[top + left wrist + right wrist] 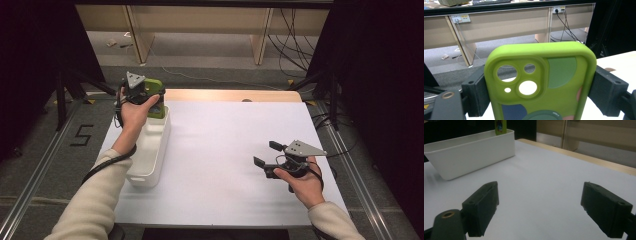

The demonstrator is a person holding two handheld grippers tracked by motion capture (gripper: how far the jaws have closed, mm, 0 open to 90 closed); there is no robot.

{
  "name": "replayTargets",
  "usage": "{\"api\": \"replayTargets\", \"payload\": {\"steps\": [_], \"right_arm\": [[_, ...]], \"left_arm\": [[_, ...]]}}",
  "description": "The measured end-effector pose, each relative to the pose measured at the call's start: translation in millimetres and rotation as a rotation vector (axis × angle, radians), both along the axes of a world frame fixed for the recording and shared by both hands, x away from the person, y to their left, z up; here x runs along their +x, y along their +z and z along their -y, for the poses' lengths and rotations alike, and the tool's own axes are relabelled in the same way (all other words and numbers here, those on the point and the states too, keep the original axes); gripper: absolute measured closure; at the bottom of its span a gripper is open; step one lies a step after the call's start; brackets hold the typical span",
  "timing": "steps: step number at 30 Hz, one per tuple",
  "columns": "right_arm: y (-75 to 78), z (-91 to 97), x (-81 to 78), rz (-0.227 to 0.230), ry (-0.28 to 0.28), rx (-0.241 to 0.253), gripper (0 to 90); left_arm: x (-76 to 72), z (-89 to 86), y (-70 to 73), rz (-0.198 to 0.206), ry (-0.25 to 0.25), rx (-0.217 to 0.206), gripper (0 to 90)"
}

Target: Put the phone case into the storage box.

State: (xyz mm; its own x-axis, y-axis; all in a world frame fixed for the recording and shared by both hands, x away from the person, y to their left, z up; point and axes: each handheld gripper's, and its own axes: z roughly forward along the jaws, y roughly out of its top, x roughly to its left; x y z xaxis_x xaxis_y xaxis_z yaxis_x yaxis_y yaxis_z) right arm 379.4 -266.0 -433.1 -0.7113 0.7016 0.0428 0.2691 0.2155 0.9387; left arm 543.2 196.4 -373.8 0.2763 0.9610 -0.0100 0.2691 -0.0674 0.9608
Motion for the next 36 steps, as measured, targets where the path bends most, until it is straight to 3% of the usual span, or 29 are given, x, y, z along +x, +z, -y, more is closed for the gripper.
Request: {"api": "replayTargets", "payload": {"steps": [36], "right_arm": [[-0.7,-0.3,0.2,-0.005,0.004,-0.001,15.8]], "left_arm": [[5.6,-1.5,-13.2,-0.033,0.005,0.019,15.5]]}}
